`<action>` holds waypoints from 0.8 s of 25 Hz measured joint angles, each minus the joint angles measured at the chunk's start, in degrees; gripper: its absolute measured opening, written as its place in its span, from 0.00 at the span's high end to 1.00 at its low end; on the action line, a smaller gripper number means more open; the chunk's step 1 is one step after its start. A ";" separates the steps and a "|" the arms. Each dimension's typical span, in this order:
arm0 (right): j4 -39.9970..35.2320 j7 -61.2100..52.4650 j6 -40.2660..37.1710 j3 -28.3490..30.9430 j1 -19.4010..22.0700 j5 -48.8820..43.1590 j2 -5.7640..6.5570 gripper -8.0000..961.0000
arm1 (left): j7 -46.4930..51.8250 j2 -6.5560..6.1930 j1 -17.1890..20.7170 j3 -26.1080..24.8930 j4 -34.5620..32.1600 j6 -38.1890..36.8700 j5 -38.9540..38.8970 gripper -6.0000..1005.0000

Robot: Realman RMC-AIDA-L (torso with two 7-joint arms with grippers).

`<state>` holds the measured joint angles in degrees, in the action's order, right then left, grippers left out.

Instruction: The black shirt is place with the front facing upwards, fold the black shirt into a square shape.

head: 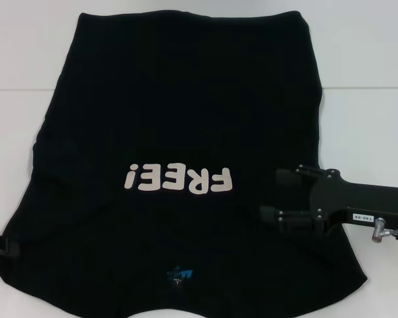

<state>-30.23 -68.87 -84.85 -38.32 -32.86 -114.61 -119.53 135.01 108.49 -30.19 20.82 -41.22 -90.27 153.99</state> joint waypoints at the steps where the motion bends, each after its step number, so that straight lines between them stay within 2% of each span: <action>1: 0.00 -0.01 -0.02 0.00 0.01 0.00 0.00 0.03 | -0.01 0.04 0.04 0.39 0.00 0.17 0.04 0.41; 5: 0.00 -0.03 -0.09 0.01 0.02 0.00 0.00 0.03 | -0.05 0.25 0.05 1.41 0.00 0.72 0.12 0.51; 11: -0.56 -2.24 -0.21 -0.08 0.07 0.00 0.18 0.03 | -1.01 0.11 0.02 1.33 -0.04 0.46 -0.44 0.76; 15: -2.26 -8.49 -0.58 -0.74 -0.26 -0.40 1.28 0.03 | -1.04 -0.09 -0.02 1.24 -0.08 0.37 -0.42 0.92; 20: -10.75 -23.68 -5.73 -2.46 -0.78 -4.67 3.73 0.03 | -0.65 -0.48 -0.49 1.32 0.10 -0.29 -0.27 0.92</action>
<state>-40.98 -92.55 -90.58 -40.78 -33.64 -119.28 -115.81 134.36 108.00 -30.68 22.13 -41.12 -90.56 153.72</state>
